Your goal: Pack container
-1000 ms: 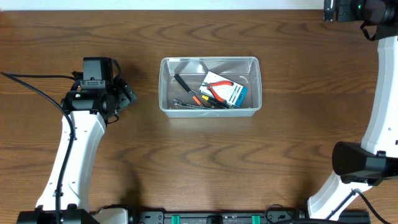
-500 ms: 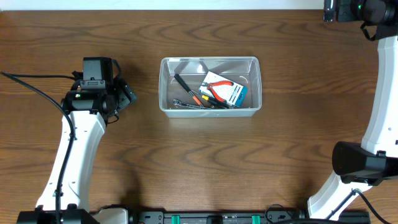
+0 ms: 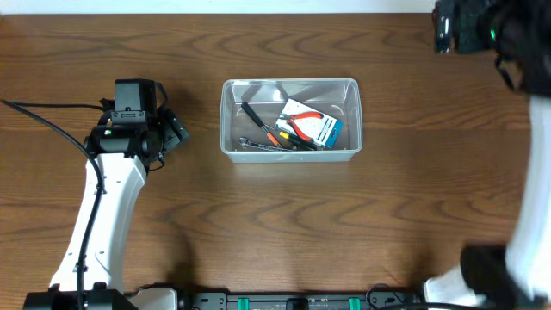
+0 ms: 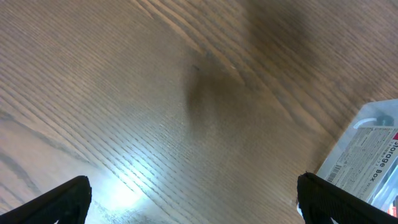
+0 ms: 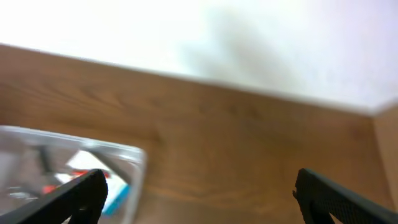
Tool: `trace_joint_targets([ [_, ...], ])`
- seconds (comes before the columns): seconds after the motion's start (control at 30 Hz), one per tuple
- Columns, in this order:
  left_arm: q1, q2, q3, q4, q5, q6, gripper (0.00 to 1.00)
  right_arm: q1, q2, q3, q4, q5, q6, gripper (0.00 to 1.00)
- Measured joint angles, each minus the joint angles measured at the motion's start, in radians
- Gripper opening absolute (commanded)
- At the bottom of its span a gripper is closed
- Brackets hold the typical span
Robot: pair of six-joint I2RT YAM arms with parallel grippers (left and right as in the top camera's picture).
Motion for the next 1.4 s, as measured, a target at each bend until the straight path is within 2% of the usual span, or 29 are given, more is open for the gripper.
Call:
trace_joint_targets([
  [0.17,0.0,0.0,0.0,0.0,0.0,0.0,0.98,0.06,-0.28,0.0,0.003,-0.011,-0.003,0.99],
  [0.3,0.0,0.0,0.0,0.0,0.0,0.0,0.98,0.06,-0.48,-0.083,0.024,-0.016,-0.003,0.99],
  [0.43,0.0,0.0,0.0,0.001,0.0,0.0,0.98,0.056,-0.673,-0.345,0.153,-0.019,-0.003,0.99],
  [0.67,0.0,0.0,0.0,0.001,0.0,0.0,0.98,0.051,-1.003,-1.022,0.521,-0.066,-0.007,0.99],
  [0.87,0.0,0.0,0.001,0.001,-0.001,0.0,0.98,0.042,-1.287,-1.611,0.978,-0.107,-0.008,0.99],
  [1.03,0.0,0.0,0.001,0.0,-0.001,0.0,0.98,0.01,-1.442,-1.985,1.301,-0.15,-0.011,0.99],
  [1.17,0.0,0.0,0.001,0.0,0.0,0.0,0.98,-0.004,-1.505,-2.168,1.431,-0.18,-0.01,0.99],
  [1.4,0.0,0.0,0.001,0.0,0.0,0.0,0.98,-0.007,-1.54,-2.282,1.455,-0.196,-0.01,0.99],
])
